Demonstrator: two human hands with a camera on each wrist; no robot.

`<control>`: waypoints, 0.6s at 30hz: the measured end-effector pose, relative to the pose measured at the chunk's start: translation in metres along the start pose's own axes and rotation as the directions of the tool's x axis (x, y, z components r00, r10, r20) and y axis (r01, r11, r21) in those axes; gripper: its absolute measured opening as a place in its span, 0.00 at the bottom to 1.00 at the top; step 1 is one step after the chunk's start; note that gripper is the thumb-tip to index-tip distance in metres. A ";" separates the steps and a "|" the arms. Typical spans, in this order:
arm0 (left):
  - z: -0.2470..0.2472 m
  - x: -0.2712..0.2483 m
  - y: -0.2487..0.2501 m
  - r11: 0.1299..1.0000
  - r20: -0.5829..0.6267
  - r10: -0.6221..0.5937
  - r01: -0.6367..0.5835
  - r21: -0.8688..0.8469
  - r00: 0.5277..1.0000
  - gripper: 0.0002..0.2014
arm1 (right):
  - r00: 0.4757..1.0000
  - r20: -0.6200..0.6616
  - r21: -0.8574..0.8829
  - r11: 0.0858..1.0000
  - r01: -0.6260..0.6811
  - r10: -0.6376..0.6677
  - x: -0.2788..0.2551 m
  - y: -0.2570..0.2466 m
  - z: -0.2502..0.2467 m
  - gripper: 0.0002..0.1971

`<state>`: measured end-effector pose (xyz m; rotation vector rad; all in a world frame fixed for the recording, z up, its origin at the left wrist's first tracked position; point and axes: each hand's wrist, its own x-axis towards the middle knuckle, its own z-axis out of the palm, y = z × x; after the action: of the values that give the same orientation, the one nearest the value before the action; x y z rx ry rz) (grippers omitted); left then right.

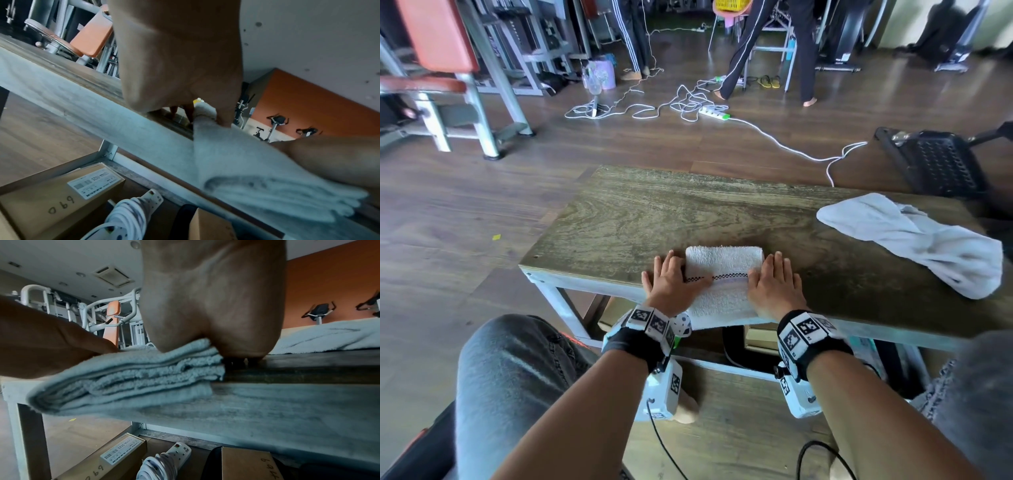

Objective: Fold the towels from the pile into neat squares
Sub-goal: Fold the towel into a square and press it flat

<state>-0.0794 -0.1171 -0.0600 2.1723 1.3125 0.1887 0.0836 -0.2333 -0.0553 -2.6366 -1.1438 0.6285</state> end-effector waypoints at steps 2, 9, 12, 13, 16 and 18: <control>-0.003 -0.006 0.000 1.000 -0.088 -0.004 0.002 -0.028 0.996 0.25 | 1.000 0.028 -0.011 1.000 0.001 0.000 -0.005 0.000 -0.003 0.33; -0.045 -0.046 0.023 0.755 -0.027 0.032 -0.042 -0.654 0.999 0.12 | 0.981 0.116 0.230 0.965 0.125 -0.155 -0.037 -0.016 -0.038 0.30; -0.077 -0.064 0.028 0.680 0.017 0.072 -0.037 -0.732 0.997 0.13 | 0.973 0.085 0.423 0.892 0.158 -0.212 -0.062 -0.033 -0.056 0.31; -0.087 -0.069 0.029 0.657 0.003 0.074 -0.046 -0.752 0.997 0.17 | 0.973 0.059 0.466 0.868 0.169 -0.222 -0.068 -0.041 -0.060 0.32; -0.116 -0.086 0.028 0.629 -0.061 0.056 -0.082 -0.773 0.997 0.39 | 0.977 -0.001 0.598 0.783 0.173 -0.215 -0.083 -0.066 -0.065 0.40; -0.134 -0.096 0.024 0.606 -0.079 0.063 -0.101 -0.789 0.995 0.33 | 0.965 -0.032 0.648 0.729 0.219 -0.260 -0.093 -0.085 -0.071 0.40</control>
<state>-0.1641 -0.1510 0.0794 1.4367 0.8755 0.7209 0.0048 -0.2445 0.0650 -1.8538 -1.0151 0.8668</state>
